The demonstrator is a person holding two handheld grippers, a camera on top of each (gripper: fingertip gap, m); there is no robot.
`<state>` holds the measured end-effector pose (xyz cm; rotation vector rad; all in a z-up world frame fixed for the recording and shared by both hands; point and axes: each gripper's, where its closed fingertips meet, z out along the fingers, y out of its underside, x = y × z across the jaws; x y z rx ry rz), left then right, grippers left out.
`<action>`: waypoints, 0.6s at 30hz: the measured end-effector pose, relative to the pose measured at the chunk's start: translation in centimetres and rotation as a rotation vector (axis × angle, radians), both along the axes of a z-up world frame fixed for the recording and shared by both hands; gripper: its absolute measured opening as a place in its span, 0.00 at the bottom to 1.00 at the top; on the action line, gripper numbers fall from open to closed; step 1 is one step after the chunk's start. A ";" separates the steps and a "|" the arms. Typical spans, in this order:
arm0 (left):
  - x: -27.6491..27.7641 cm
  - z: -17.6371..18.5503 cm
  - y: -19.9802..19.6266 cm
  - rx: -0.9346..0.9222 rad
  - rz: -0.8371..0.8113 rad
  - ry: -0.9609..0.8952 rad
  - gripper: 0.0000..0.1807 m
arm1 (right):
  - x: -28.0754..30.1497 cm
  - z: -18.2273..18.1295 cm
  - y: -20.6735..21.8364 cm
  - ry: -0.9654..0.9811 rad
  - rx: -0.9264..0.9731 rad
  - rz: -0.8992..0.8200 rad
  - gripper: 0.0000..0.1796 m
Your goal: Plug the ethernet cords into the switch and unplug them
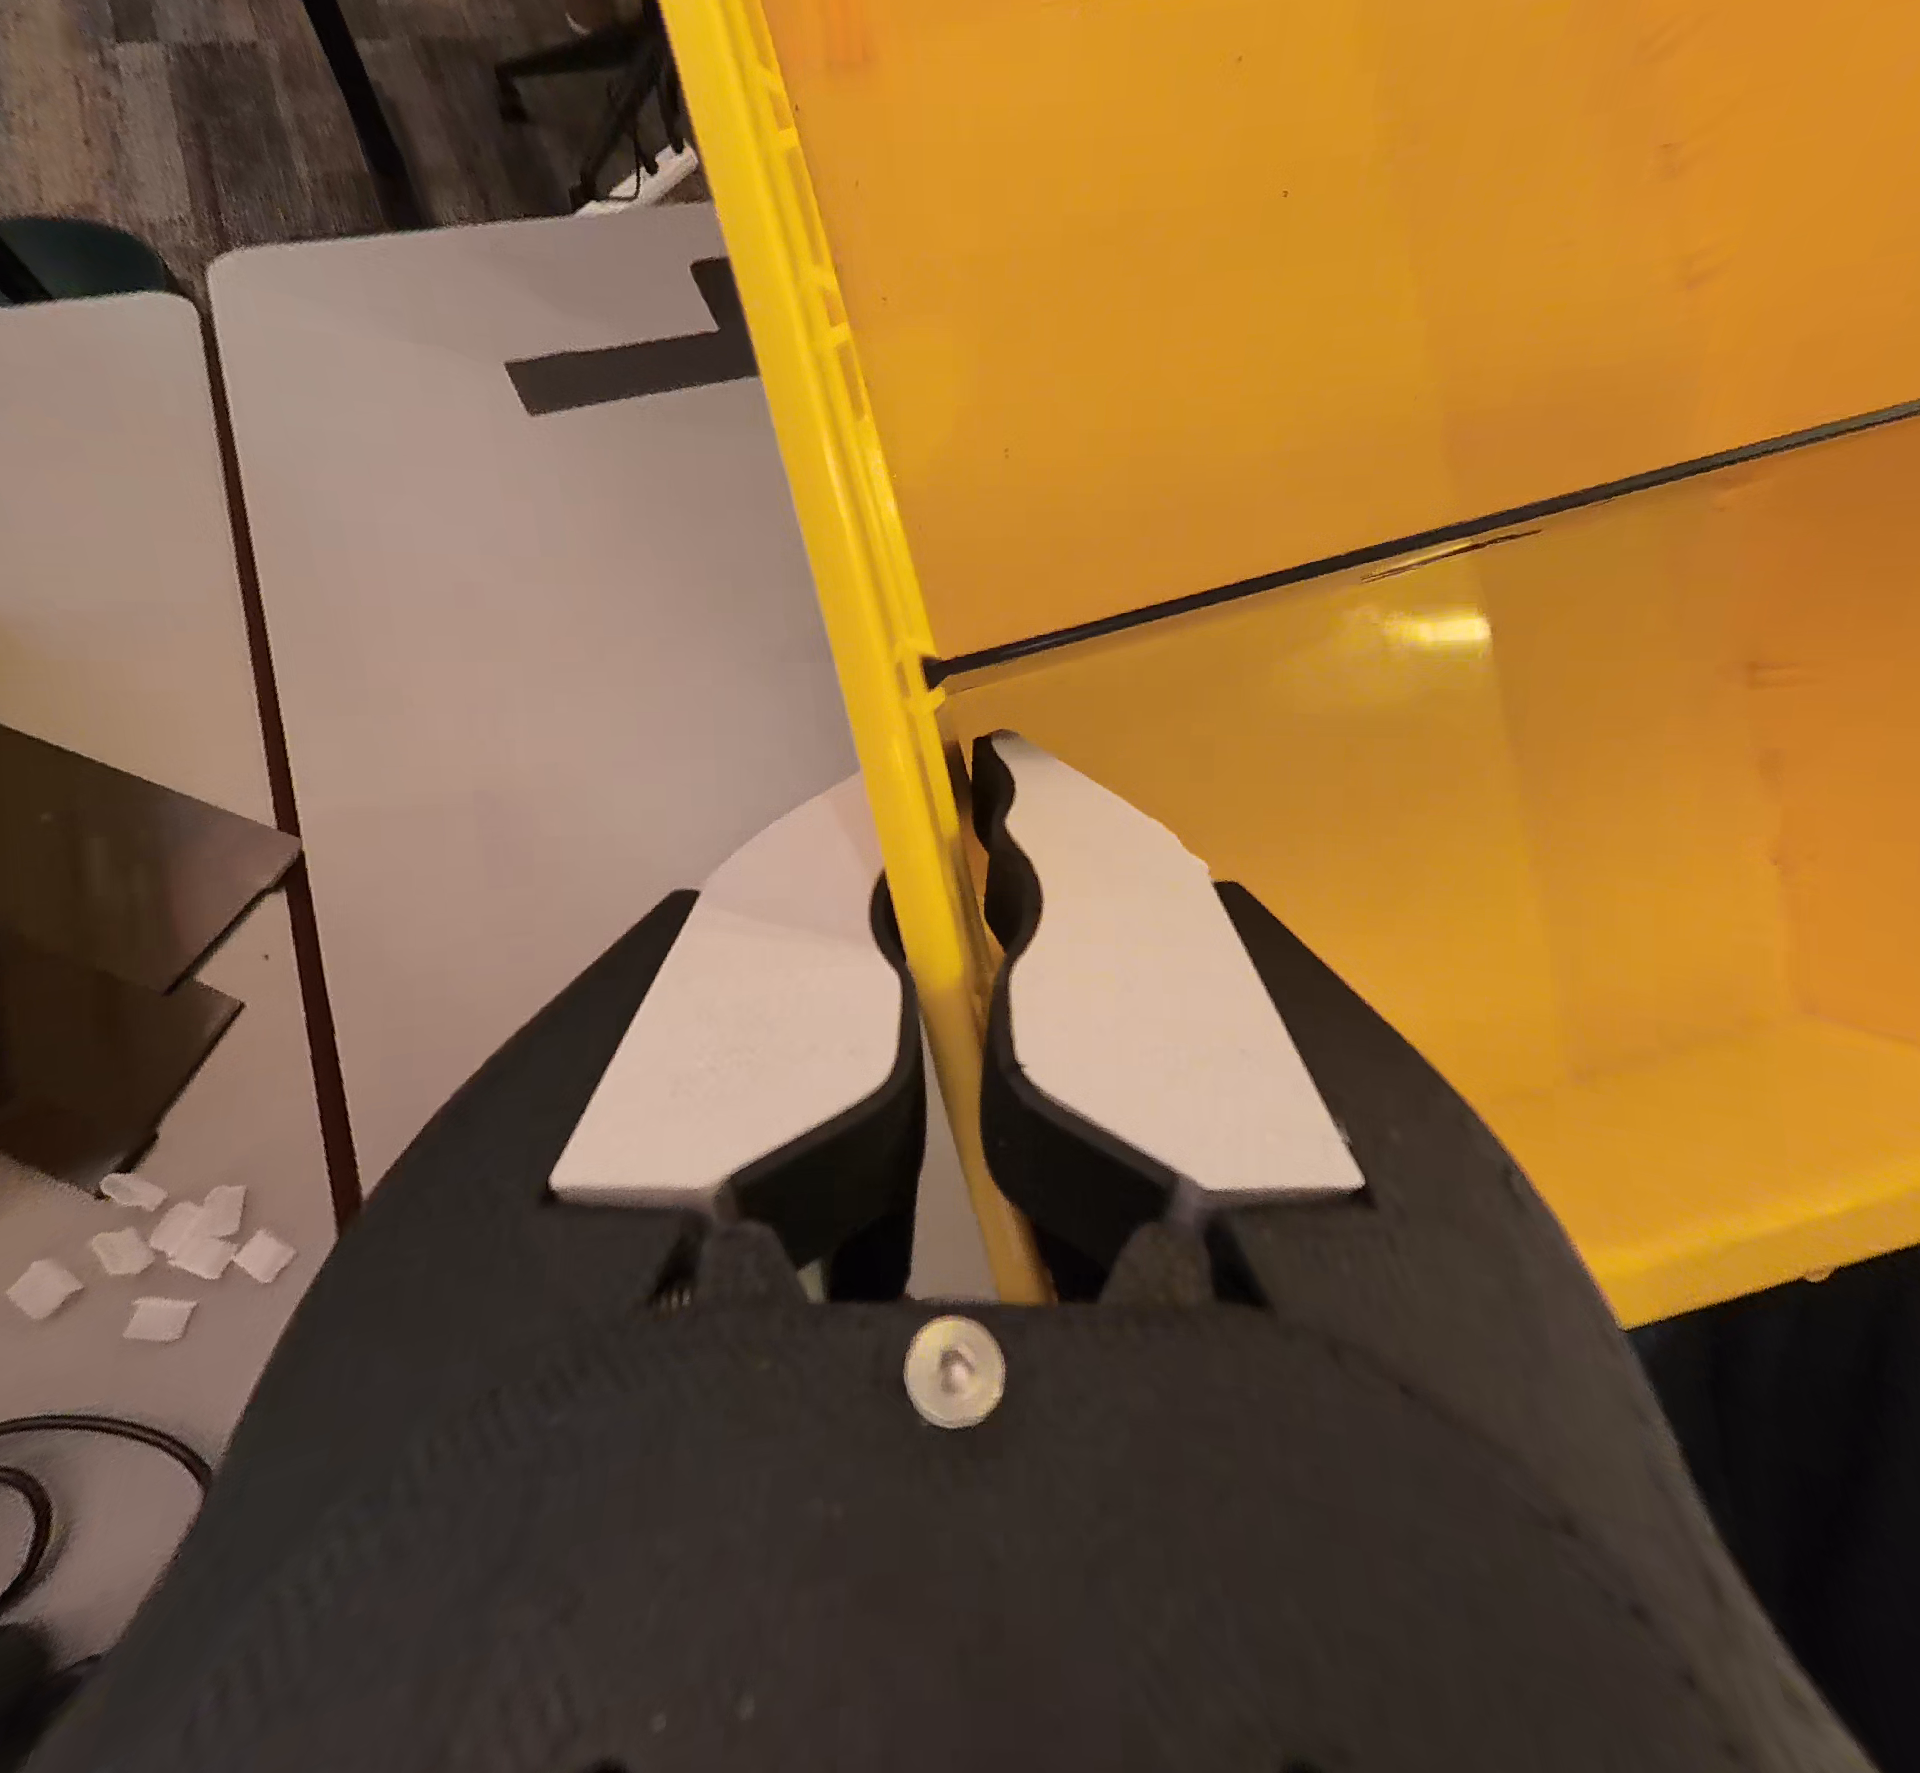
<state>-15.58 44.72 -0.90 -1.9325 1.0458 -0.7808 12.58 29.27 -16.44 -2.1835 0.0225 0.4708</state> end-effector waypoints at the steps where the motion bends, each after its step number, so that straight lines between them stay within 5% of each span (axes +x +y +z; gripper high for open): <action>1: 0.0 0.5 -0.2 0.010 0.000 -0.004 0.03 | -1.7 -0.1 0.5 0.018 0.003 0.020 0.51; 11: -0.1 3.7 -1.5 0.060 0.002 -0.033 0.03 | -14.2 1.2 2.3 0.319 -0.019 0.232 0.59; 18: 4.8 4.8 -3.3 0.085 -0.056 -0.012 0.03 | -6.8 5.4 -1.2 0.250 0.121 0.194 0.58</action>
